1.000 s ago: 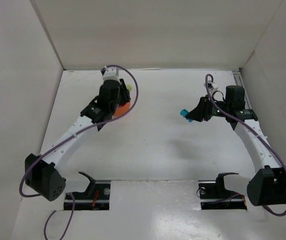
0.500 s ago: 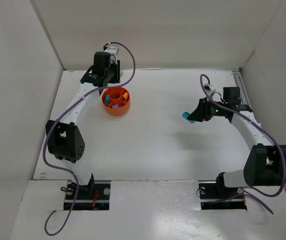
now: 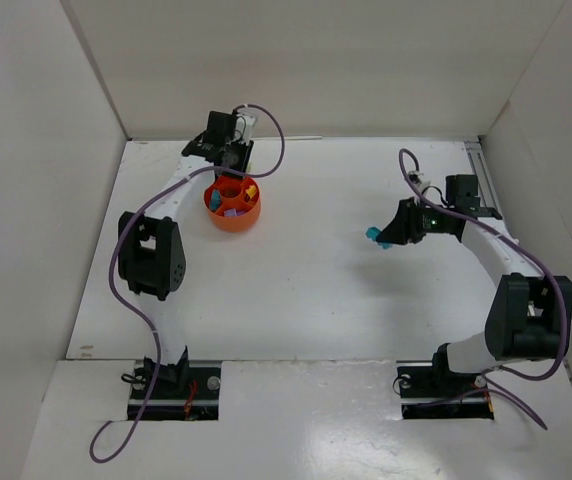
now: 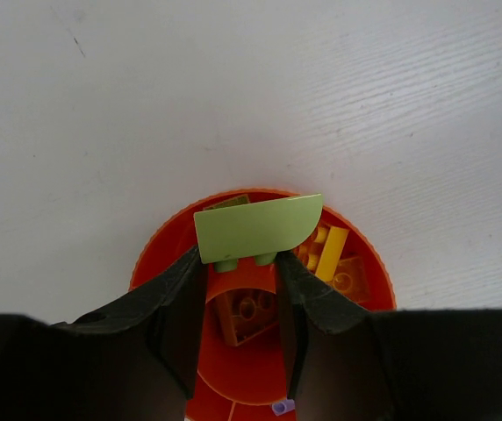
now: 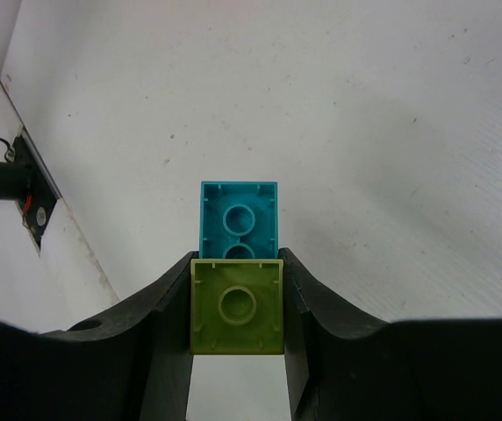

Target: Sort the legos into containers by color

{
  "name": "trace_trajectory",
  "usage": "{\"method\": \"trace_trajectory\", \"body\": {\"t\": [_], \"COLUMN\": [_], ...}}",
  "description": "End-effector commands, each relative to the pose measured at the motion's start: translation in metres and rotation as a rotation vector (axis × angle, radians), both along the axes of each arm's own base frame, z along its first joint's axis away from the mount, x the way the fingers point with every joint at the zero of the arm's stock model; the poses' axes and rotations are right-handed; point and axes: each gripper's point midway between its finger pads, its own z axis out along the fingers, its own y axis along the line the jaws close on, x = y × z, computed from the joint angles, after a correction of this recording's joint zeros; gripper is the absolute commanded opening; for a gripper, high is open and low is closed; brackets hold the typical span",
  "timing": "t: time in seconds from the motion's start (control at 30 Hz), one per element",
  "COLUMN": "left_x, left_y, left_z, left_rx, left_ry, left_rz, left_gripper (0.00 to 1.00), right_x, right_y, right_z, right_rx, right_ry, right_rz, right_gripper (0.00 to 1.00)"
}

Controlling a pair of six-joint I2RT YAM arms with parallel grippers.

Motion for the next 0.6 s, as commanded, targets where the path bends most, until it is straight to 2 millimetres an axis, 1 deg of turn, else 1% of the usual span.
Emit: {"method": "trace_trajectory", "body": {"t": [0.0, 0.03, 0.1, 0.17, 0.2, 0.23, 0.37, 0.4, 0.43, 0.47, 0.57], "left_x": [0.007, 0.007, 0.009, 0.009, 0.009, 0.008, 0.011, 0.011, 0.011, 0.011, 0.011], "left_y": [0.006, 0.006, 0.006, 0.007, 0.007, 0.012, 0.012, 0.012, 0.013, 0.018, 0.019], "left_z": [0.021, 0.021, 0.011, 0.011, 0.006, 0.002, 0.004, -0.001, -0.001, -0.004, -0.004], "left_rx": [0.053, 0.053, 0.069, 0.082, 0.084, 0.110, 0.114, 0.116, 0.122, 0.125, 0.131], "left_ry": [-0.049, -0.049, -0.027, -0.030, -0.022, -0.016, -0.028, -0.019, -0.020, -0.011, -0.012], "left_rz": [-0.021, -0.021, -0.032, -0.044, -0.045, -0.036, -0.042, -0.042, -0.036, -0.027, -0.034], "left_gripper": [0.26, 0.26, 0.26, 0.26, 0.26, 0.26, 0.26, 0.26, 0.26, 0.26, 0.27], "right_x": [0.011, 0.011, 0.009, 0.010, 0.011, 0.011, 0.010, 0.010, 0.011, 0.011, 0.010], "right_y": [-0.002, -0.002, -0.002, -0.005, -0.005, -0.005, -0.004, -0.004, -0.004, -0.004, -0.004], "right_z": [0.021, 0.021, 0.018, 0.018, 0.016, 0.015, 0.017, 0.017, 0.014, 0.014, 0.015], "right_rx": [0.018, 0.018, 0.015, 0.014, 0.015, 0.015, 0.022, 0.022, 0.023, 0.023, 0.027], "right_ry": [-0.087, -0.087, -0.085, -0.085, -0.076, -0.076, -0.077, -0.077, -0.068, -0.068, -0.075], "right_rz": [0.021, 0.021, 0.026, 0.015, 0.015, 0.015, 0.020, 0.020, 0.020, 0.020, 0.030], "right_gripper": [0.03, 0.03, 0.03, 0.03, 0.03, 0.03, 0.03, 0.03, 0.03, 0.03, 0.03]}}
